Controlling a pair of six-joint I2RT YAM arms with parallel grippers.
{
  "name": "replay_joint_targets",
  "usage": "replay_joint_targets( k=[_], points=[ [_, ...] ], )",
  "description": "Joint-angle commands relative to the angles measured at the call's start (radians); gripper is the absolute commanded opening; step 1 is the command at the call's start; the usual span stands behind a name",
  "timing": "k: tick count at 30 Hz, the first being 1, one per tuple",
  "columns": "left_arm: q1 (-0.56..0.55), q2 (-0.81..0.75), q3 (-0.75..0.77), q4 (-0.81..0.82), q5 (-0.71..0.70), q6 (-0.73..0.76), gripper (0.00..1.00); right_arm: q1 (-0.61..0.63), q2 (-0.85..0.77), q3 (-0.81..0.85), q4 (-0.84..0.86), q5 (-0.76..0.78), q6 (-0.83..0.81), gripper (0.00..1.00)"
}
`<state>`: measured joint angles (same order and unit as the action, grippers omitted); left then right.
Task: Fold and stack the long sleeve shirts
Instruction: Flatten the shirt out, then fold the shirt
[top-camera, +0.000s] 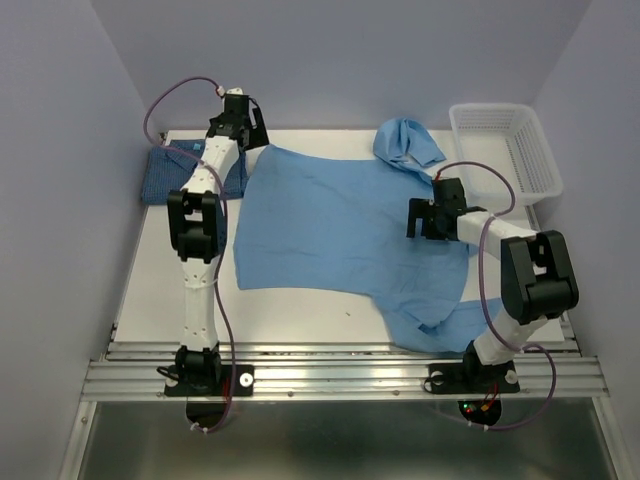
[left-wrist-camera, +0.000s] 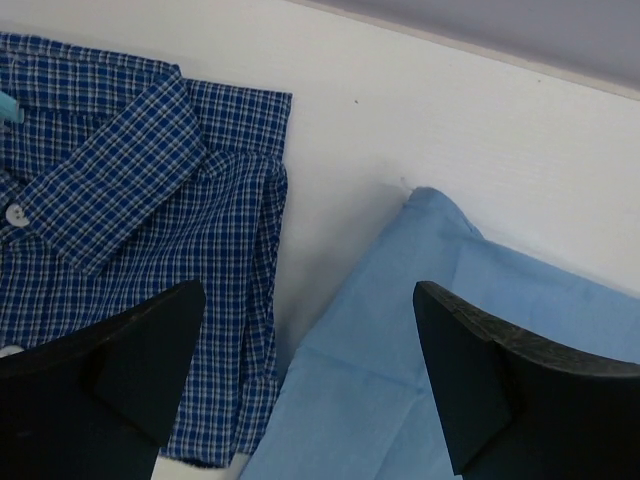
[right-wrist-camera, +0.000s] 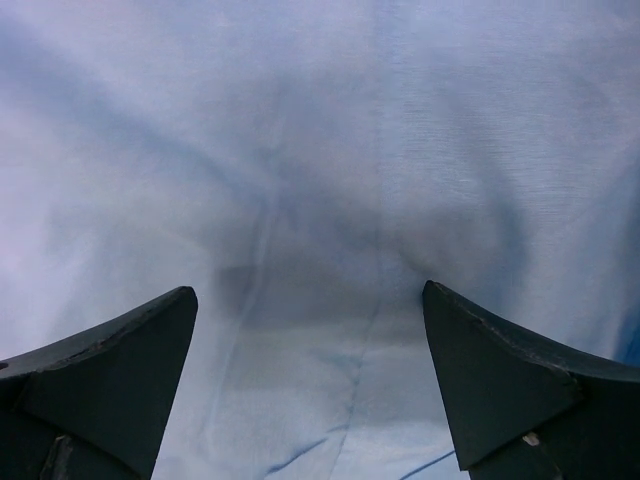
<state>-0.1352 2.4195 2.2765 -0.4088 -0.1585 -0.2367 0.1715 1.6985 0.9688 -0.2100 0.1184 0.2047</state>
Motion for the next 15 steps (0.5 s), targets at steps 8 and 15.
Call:
replay_joint_targets(
  k=[8, 15],
  points=[
    [-0.073, -0.46, -0.486, 0.175, 0.073, -0.035, 0.99, 0.01, -0.091, 0.076, 0.029, -0.125, -0.027, 1.0],
    [-0.095, -0.534, -0.789, 0.261, 0.16, -0.147, 0.99, 0.01, 0.009, 0.103, -0.055, 0.07, 0.053, 1.0]
  ],
)
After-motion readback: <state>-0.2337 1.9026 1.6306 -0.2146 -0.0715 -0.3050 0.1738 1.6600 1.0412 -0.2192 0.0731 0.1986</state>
